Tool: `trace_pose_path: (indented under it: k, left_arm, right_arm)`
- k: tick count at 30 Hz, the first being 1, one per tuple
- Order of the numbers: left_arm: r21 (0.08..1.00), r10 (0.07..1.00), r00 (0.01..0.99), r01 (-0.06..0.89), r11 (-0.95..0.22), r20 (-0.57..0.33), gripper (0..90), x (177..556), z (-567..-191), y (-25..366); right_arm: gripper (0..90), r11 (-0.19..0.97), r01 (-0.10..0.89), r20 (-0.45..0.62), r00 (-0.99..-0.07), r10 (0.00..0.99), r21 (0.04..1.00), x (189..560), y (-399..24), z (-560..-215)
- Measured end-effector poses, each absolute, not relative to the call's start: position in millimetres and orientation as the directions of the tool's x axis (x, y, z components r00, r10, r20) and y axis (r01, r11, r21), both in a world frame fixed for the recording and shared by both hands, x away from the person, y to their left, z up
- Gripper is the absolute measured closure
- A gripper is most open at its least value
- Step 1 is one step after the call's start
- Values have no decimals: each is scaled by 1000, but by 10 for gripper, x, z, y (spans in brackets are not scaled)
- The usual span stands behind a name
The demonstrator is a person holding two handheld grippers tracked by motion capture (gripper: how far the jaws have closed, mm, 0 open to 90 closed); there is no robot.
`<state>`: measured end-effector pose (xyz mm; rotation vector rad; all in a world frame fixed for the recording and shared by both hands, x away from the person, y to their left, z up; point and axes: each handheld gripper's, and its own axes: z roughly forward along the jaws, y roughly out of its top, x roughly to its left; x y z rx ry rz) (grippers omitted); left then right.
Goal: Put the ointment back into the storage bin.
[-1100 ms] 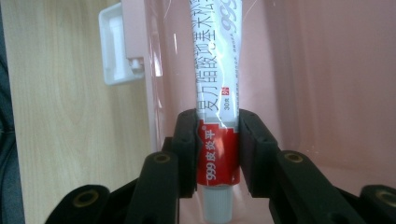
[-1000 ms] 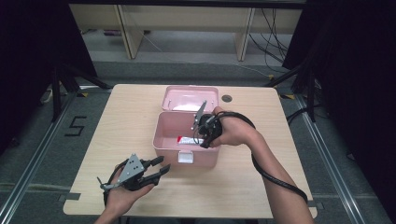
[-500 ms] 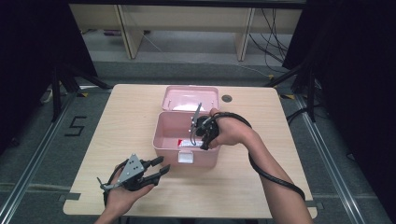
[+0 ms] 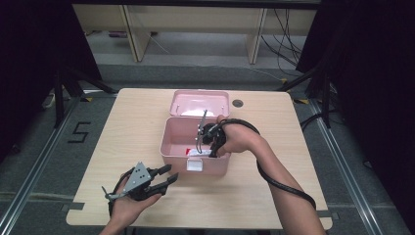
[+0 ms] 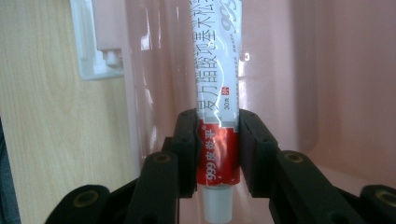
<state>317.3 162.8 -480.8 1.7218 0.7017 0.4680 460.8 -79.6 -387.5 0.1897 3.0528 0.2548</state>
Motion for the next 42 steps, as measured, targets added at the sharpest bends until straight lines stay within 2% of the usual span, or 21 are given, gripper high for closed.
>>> trace_pose_path:
  k: [2,3,8,18,20,21,27,32,33,34,36,42]
  left_arm:
    - [964,669,741,213,-160,-53,581,3172,-4813,1626]
    - [964,669,742,212,-162,-51,581,3173,-4814,1626]
    - [964,669,742,213,-160,-53,581,3173,-4811,1624]
    - [964,668,743,214,-160,-54,580,3175,-4813,1619]
    - [964,668,742,214,-160,-54,581,3175,-4813,1620]
    - [964,668,742,213,-160,-54,581,3174,-4813,1621]
    - [964,668,742,213,-161,-52,580,3175,-4813,1625]
    - [964,667,743,212,-158,-54,580,3176,-4816,1622]
    - [964,667,743,210,-161,-51,580,3176,-4817,1624]
    - [964,666,745,209,-163,-48,580,3178,-4820,1626]
    - [964,663,747,204,-169,-42,580,3182,-4823,1630]
    - [967,661,748,208,-148,-60,580,3180,-4829,1608]
  right_arm:
    - [713,978,142,-59,-986,153,152,4587,-778,-3870]
    - [713,982,95,-69,-992,107,162,4619,-780,-3888]
    - [713,981,117,-55,-990,126,152,4615,-762,-3915]
    - [713,987,82,-66,-994,92,137,4647,-741,-3963]
    - [713,984,128,-41,-990,134,120,4623,-739,-3964]
    - [713,987,88,-63,-993,97,137,4647,-737,-3972]
    - [712,988,70,-60,-995,79,140,4661,-727,-3981]
    - [703,979,154,-46,-986,161,132,4649,-721,-3978]
    - [681,981,117,-74,-989,130,158,4687,-727,-3984]
    - [640,977,134,-65,-987,146,163,4694,-731,-3981]
    - [612,976,145,-66,-985,157,162,4690,-742,-3968]
    - [622,970,174,-49,-981,185,170,4665,-779,-3895]
